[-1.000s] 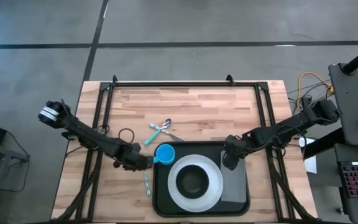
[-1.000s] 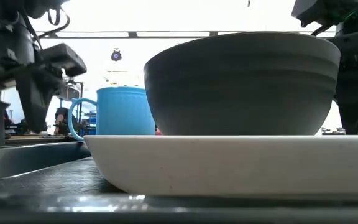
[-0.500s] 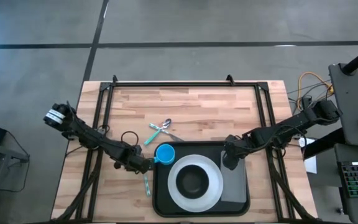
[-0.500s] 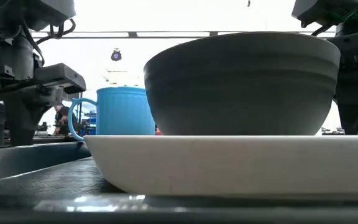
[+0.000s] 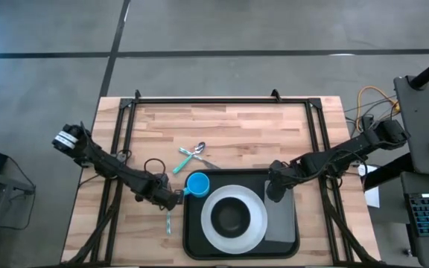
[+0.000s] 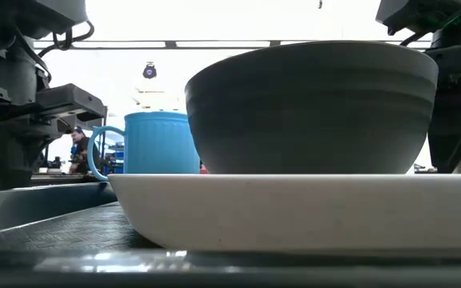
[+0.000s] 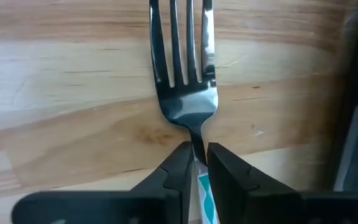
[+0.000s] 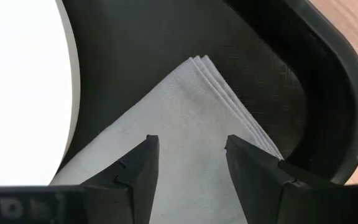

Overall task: Set up tray
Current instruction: Put the blue green fork on the gray napkin

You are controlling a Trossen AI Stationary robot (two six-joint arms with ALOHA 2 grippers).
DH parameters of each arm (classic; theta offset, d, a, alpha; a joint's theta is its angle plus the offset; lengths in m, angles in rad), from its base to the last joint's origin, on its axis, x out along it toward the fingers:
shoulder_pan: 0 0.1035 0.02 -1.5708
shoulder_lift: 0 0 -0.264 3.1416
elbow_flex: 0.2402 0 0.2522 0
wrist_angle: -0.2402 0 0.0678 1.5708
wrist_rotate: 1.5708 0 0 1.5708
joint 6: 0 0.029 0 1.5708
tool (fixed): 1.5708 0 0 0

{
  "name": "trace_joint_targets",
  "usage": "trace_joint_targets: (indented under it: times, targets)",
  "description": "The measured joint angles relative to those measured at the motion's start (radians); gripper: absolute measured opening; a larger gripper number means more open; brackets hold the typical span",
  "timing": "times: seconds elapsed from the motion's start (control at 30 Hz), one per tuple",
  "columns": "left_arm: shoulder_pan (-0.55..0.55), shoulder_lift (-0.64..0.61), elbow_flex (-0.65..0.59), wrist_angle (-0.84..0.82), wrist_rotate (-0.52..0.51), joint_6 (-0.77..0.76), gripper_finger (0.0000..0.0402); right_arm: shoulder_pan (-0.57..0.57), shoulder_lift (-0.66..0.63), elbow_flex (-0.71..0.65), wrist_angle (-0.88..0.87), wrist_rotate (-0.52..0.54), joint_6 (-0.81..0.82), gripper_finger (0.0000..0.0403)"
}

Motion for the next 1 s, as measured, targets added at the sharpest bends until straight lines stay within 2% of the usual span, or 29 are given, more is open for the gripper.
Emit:
trace_joint_targets:
  times: [0.43,0.73,1.0]
  targets:
    - [-0.019,-0.013,-0.002,0.000,-0.020,0.000,0.0111,0.000,0.000,0.000,0.002,0.009,0.017,0.0173]
    - [-0.075,-0.013,-0.005,0.028,-0.024,-0.053,0.0115,0.000,0.000,0.000,0.020,0.032,0.045,0.0173]
    - [-0.089,0.010,-0.004,0.033,0.013,-0.063,0.0113,0.000,0.000,0.000,0.024,0.079,0.045,0.0173]
